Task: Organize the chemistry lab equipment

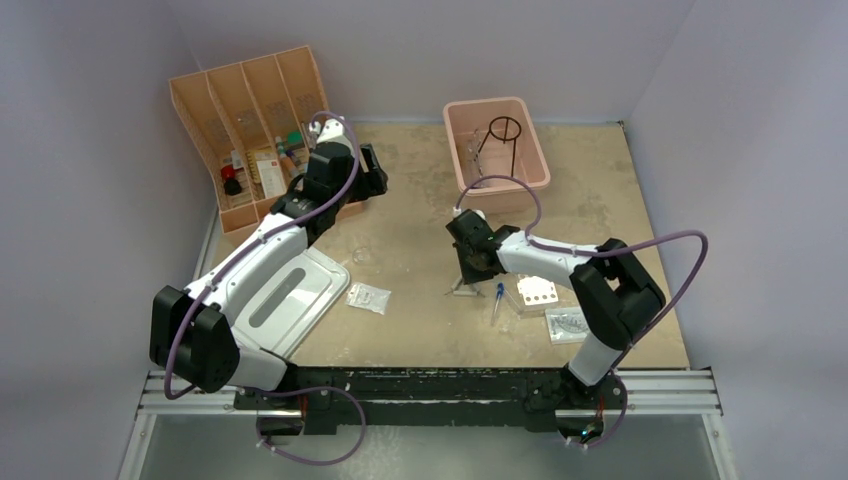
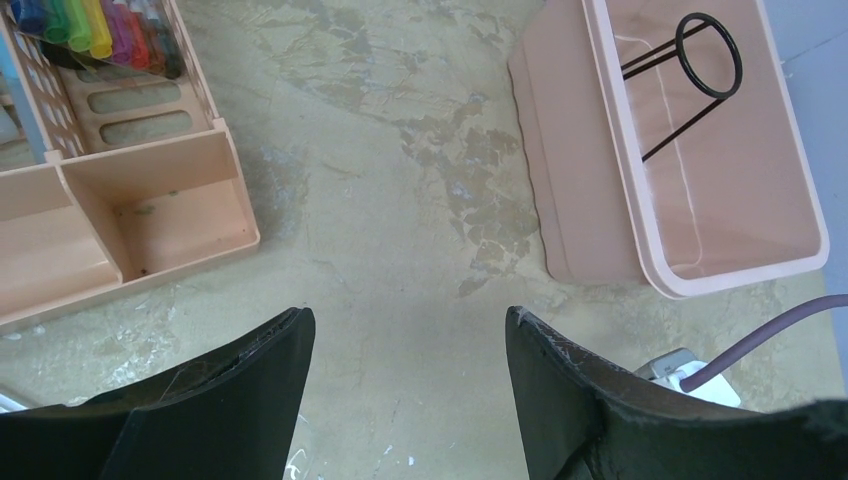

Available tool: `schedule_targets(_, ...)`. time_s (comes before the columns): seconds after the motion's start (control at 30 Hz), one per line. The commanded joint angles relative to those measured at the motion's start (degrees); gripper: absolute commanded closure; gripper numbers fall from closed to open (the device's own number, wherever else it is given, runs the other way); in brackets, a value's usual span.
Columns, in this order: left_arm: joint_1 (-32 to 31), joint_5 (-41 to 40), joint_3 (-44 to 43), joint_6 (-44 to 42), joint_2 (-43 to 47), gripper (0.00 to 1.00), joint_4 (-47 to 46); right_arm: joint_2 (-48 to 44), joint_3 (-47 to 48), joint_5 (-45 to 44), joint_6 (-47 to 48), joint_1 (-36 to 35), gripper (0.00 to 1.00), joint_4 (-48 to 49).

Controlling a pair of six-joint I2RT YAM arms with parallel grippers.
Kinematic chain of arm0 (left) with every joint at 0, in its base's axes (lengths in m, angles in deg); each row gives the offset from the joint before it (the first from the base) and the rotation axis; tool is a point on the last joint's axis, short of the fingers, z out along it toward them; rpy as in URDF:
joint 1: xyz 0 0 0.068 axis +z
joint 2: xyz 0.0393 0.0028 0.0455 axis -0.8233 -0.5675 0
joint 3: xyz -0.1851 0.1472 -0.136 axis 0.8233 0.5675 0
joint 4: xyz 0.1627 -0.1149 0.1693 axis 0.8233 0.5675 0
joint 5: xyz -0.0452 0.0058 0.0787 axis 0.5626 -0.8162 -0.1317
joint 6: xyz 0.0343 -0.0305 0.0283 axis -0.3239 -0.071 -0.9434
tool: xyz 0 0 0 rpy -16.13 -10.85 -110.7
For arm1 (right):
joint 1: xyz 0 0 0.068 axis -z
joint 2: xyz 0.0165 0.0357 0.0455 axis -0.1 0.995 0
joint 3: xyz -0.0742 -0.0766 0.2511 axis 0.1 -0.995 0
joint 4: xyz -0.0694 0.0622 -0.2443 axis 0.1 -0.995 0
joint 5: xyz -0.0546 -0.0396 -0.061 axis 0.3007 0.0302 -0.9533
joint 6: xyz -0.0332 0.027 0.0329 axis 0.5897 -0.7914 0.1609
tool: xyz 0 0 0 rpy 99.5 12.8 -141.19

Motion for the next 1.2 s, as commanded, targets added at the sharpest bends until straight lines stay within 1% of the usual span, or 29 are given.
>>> schedule_targets(0.0, 0.08, -1.20, -2.00, -1.39, 1.61, 0.31, -0.71, 2.64, -0.38, 1.84, 1.36, 0.14, 0.84, 2.62)
schedule_targets(0.03, 0.08, -1.24, -2.01, -1.41, 1.55, 0.31, -0.71, 2.85, 0.11, 1.57, 1.64, 0.14, 0.90, 2.75)
schedule_targets(0.1, 0.08, -1.41, -2.08, -1.49, 1.52, 0.31, -0.72, 2.66, 1.15, 1.55, 2.74, 0.14, 0.97, 3.57)
schedule_targets(0.2, 0.08, -1.08, -3.19, -1.55, 1.14, 0.32, 0.24, 0.37, 3.40, 5.72, 6.91, 0.13, 1.00, 5.40)
schedule_targets(0.3, 0.10, -0.28, -4.49, -1.55, 1.11, 0.33, 0.90, -3.00, 7.30, 8.05, 9.90, 0.12, 1.00, 5.12)
schedule_targets(0.47, 0.08, -2.36, -6.07, -1.35, 2.05, 0.33, 1.21, -7.36, 14.50, 7.54, 12.25, 2.22, 1.00, 4.31)
schedule_targets(0.63, 0.08, -8.59, -9.22, -0.16, 3.07, 0.33, 3.74, -11.12, 19.96, 6.70, 13.26, 8.39, 1.00, 4.62)
schedule_targets(0.77, 0.08, -8.14, -9.99, 0.44, 3.37, 0.33, 2.38, -12.99, 25.08, 4.28, 15.68, 13.05, 1.00, 5.00)
schedule_targets(0.93, 0.08, -7.13, -10.05, 1.63, 2.31, 0.33, 0.64, -10.03, 31.44, 4.80, 18.07, 19.10, 1.00, 4.54)
schedule_targets(1.03, 0.08, -6.51, -10.09, 1.97, 1.76, 0.33, 0.35, -5.74, 34.82, 4.69, 19.53, 21.08, 1.00, 4.00)
schedule_targets(1.17, 0.08, -6.39, -10.39, 1.81, 1.04, 0.34, 0.56, 1.28, 39.16, 5.34, 19.12, 23.08, 1.00, 3.12)
